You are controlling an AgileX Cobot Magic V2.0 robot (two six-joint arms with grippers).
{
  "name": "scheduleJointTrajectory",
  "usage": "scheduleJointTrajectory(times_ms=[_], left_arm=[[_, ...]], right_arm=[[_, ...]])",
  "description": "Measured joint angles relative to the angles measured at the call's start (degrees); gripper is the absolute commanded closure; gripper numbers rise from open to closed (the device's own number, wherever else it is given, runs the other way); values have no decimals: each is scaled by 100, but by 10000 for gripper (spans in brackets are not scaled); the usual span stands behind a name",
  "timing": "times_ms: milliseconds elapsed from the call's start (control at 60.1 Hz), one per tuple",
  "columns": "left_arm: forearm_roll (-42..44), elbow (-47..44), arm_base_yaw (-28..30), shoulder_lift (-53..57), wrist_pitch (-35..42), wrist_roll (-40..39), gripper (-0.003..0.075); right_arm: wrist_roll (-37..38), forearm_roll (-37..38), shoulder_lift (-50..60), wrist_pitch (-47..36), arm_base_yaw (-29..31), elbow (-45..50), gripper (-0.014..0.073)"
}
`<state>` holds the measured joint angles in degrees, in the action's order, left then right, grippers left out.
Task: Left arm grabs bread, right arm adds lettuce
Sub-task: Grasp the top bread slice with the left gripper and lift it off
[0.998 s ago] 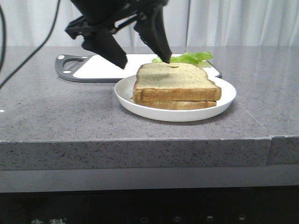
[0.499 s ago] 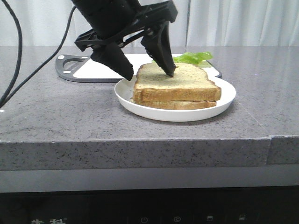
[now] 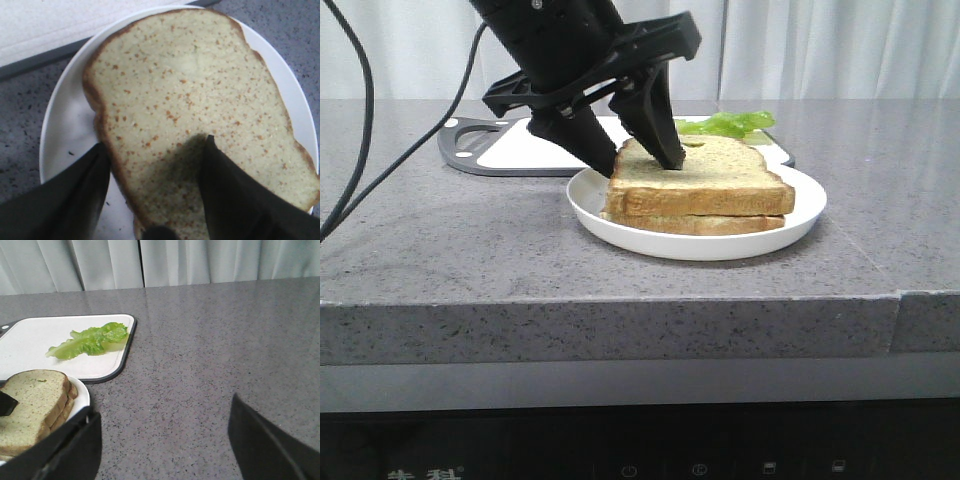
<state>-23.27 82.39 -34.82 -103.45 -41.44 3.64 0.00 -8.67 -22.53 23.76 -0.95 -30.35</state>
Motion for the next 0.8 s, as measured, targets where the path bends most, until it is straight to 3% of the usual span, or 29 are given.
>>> scheduleJointTrajectory(times_ms=[67, 250, 566, 798], left_arm=[[1, 0, 0, 0, 0, -2, 450], [11, 13, 69, 0, 0, -12, 740], [27, 13, 149, 145, -22, -24, 741], [360, -7, 153, 918, -3, -24, 741]], right_arm=[[0, 0, 0, 0, 0, 0, 47], [0, 0, 0, 13, 0, 0, 47], [0, 0, 0, 13, 0, 0, 47], [0, 0, 0, 74, 0, 0, 47]])
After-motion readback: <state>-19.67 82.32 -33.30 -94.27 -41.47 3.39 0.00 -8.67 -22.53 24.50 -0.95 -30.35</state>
